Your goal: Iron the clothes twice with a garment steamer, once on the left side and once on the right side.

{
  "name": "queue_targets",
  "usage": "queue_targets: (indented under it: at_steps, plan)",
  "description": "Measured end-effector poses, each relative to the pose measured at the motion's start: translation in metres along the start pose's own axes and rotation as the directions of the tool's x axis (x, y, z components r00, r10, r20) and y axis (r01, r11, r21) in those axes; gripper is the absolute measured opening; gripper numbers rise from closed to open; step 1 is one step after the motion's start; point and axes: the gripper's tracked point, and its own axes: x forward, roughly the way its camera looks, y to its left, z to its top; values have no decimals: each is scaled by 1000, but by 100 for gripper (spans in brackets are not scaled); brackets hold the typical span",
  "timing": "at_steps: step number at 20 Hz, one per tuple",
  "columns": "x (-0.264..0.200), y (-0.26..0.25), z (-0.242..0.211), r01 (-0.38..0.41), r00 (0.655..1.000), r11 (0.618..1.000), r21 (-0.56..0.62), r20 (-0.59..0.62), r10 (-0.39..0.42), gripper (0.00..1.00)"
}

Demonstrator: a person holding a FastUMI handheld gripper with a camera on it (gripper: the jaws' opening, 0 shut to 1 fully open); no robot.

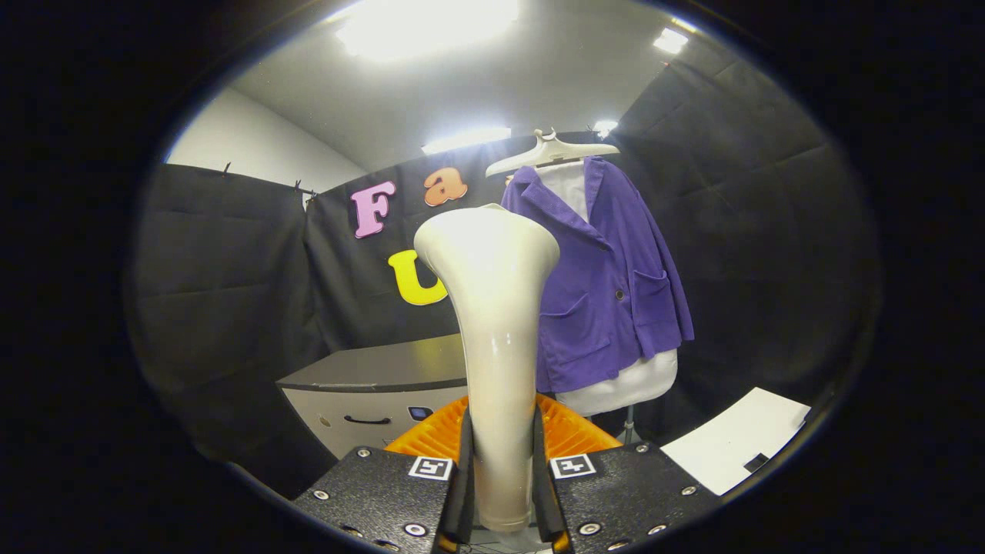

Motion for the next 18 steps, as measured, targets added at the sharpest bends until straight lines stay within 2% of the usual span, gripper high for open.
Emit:
queue_targets:
  at_steps: [18]
  plan:
    - [19, 23, -8, 9, 1000, 1000, -27, -22, -9, 32]
